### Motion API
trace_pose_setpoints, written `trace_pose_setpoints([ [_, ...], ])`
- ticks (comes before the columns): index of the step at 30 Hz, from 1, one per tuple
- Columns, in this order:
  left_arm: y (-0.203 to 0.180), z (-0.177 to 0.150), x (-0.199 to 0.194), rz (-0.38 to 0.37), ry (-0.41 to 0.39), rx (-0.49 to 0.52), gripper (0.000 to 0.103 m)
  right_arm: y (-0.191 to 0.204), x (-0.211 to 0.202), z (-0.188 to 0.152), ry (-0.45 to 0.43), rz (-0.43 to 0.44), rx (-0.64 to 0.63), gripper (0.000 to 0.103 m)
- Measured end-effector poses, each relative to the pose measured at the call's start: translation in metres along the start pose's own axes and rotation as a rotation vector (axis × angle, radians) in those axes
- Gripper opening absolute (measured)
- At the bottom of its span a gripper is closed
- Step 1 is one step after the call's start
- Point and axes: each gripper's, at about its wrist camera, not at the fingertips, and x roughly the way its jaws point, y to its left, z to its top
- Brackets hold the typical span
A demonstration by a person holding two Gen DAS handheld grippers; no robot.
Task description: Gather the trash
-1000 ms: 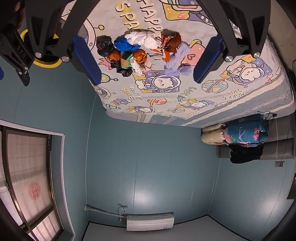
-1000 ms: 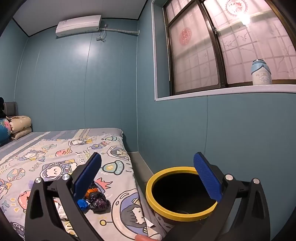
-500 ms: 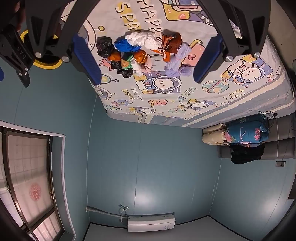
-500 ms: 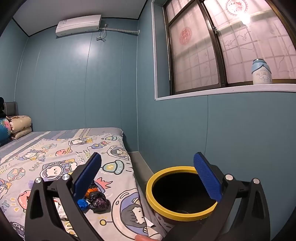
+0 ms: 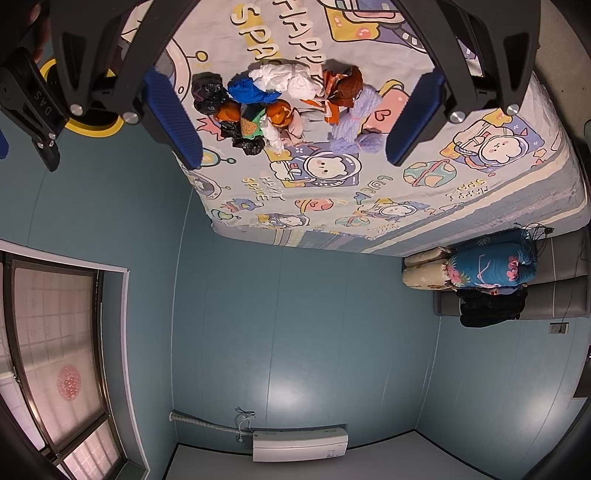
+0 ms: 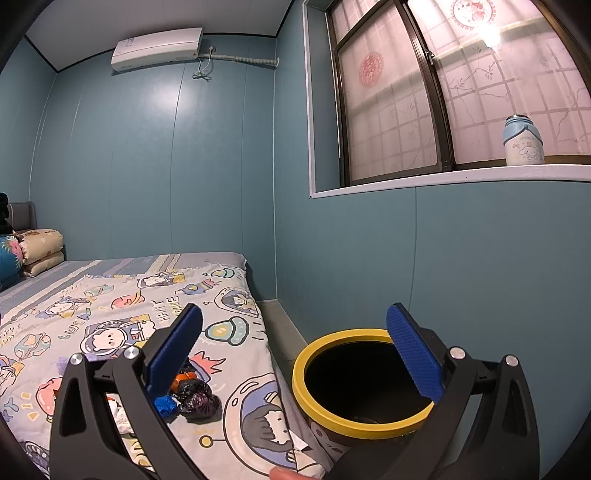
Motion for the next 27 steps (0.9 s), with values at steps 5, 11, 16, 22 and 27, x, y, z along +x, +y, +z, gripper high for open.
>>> trace_pose_setpoints([
  [5, 0.0024, 0.0006, -0.0012, -0.002, 0.002, -0.005, 0.096, 0.0003, 0.0004, 0.0002, 0.001, 0.002, 0.000, 0.096],
  [11, 0.0024, 0.0006, -0.0009, -0.003, 0.005, -0.006, 0.096, 0.0002, 0.0003, 0.0003, 0.002, 0.003, 0.000, 0.096],
  [16, 0.0014, -0.0002, 0.0004, -0.004, 0.008, -0.007, 0.096, -0.0003, 0.0002, 0.0006, 0.003, 0.003, 0.001, 0.096],
  [22, 0.0011, -0.0003, 0.0012, -0.003, 0.009, -0.007, 0.096, -0.0003, 0.0002, 0.0008, 0.003, 0.004, 0.001, 0.096],
  [27, 0.0021, -0.0022, 0.0021, -0.003, 0.011, -0.009, 0.096, -0.0001, 0.0002, 0.0006, 0.003, 0.003, 0.002, 0.096],
])
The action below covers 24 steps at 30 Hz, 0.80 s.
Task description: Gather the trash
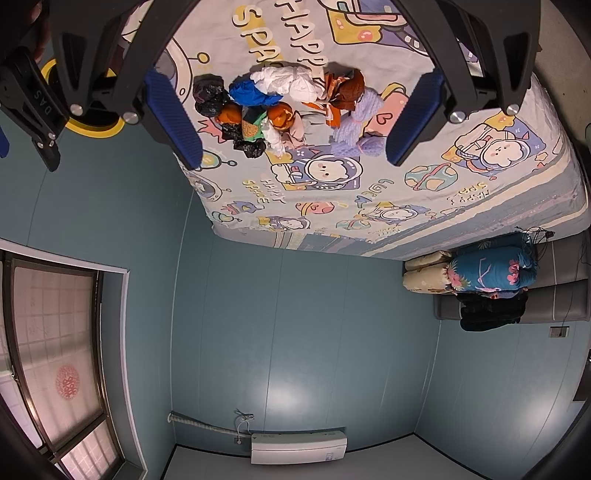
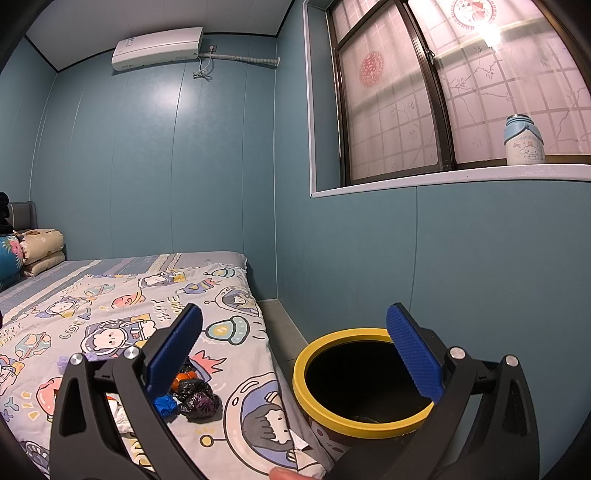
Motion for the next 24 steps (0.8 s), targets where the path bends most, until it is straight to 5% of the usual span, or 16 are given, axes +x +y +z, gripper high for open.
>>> trace_pose_setpoints([
  [24, 0.0011, -0.0028, -0.0001, -0.002, 0.011, -0.004, 0.096, 0.0004, 0.0022, -0.0022, 0.007, 0.005, 0.003, 0.096],
])
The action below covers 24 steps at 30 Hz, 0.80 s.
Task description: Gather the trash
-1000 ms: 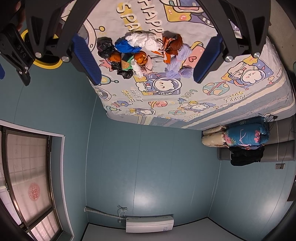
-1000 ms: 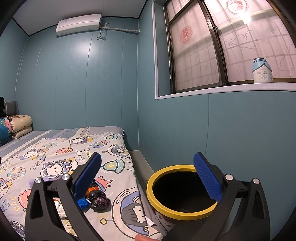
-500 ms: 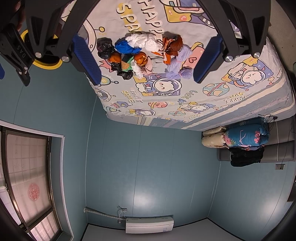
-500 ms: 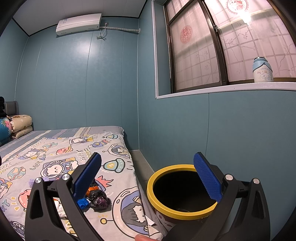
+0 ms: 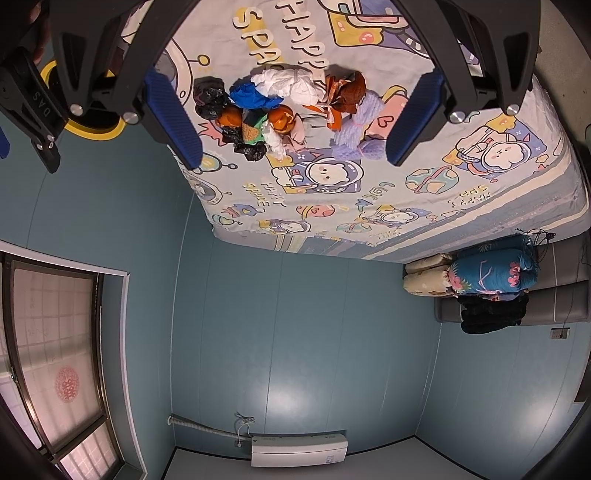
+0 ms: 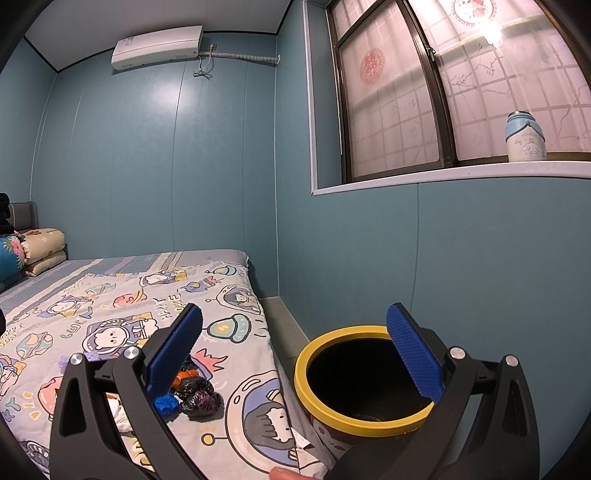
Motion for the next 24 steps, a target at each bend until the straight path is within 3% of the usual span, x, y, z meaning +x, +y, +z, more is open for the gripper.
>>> trace_pose_setpoints([
  [16, -0.002, 0.002, 0.002, 0.009, 0.005, 0.003, 0.096, 0.000, 0.001, -0.002, 0.004, 0.000, 0.002, 0.096],
  [24, 0.014, 0.002, 0.023, -0.004, 0.048, 0.001, 0.096, 0.002, 0.027, -0.003, 0.086, 0.052, 0.014, 0.096],
])
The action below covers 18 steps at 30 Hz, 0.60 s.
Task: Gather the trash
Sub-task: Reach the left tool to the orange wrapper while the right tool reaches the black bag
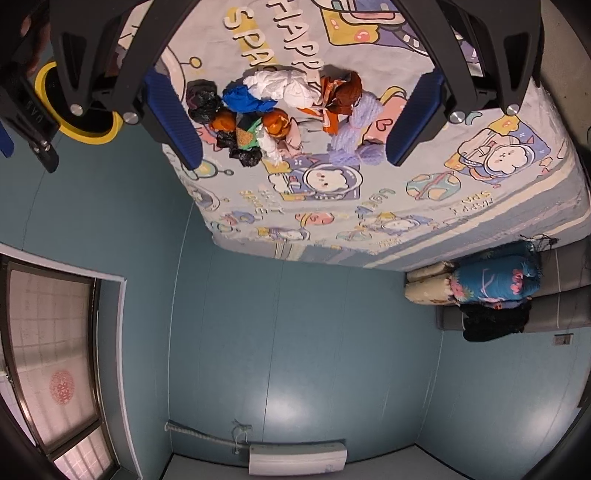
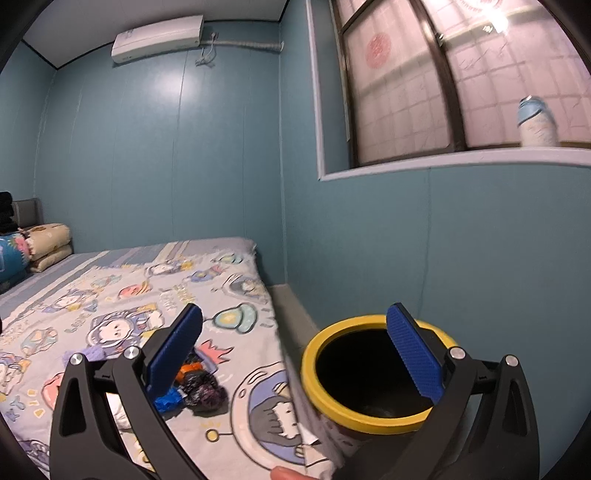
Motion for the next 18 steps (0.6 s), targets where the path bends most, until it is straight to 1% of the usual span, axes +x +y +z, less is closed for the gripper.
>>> trace_pose_setpoints([
  [1, 0.002, -0.001, 0.006, 0.006, 0.017, 0.006, 0.096, 0.001, 0.004, 0.001, 0.012, 0.003, 0.000, 0.096],
  [3, 0.005, -0.003, 0.018, -0.008, 0.056, 0.017, 0.096, 0.002, 0.014, 0.003, 0.044, 0.036, 0.002, 0.096],
  [7, 0.014, -0.017, 0.050, -0.023, 0.182, 0.034, 0.096, 0.007, 0.034, 0.001, 0.105, 0.115, -0.030, 0.096],
  [8, 0.016, -0.021, 0.058, -0.026, 0.216, 0.050, 0.096, 0.010, 0.039, 0.000, 0.111, 0.139, -0.057, 0.096],
  [11, 0.026, -0.032, 0.079, -0.005, 0.293, 0.073, 0.096, 0.021, 0.054, -0.008, 0.130, 0.218, -0.164, 0.096],
  [12, 0.030, -0.035, 0.084, -0.011, 0.319, 0.064, 0.096, 0.024, 0.062, -0.011, 0.153, 0.245, -0.194, 0.096],
  [13, 0.038, -0.039, 0.093, -0.025, 0.366, 0.042, 0.096, 0.026, 0.070, -0.014, 0.185, 0.270, -0.215, 0.095],
  [14, 0.045, -0.042, 0.099, -0.034, 0.400, 0.025, 0.096, 0.028, 0.082, -0.017, 0.231, 0.284, -0.229, 0.095],
  [15, 0.051, -0.046, 0.107, -0.036, 0.432, 0.012, 0.096, 0.028, 0.093, -0.021, 0.275, 0.281, -0.231, 0.095],
  [17, 0.064, -0.054, 0.120, -0.016, 0.488, 0.000, 0.096, 0.031, 0.112, -0.029, 0.356, 0.300, -0.240, 0.095],
  [18, 0.067, -0.057, 0.126, -0.006, 0.511, 0.005, 0.096, 0.034, 0.118, -0.034, 0.376, 0.305, -0.250, 0.095],
])
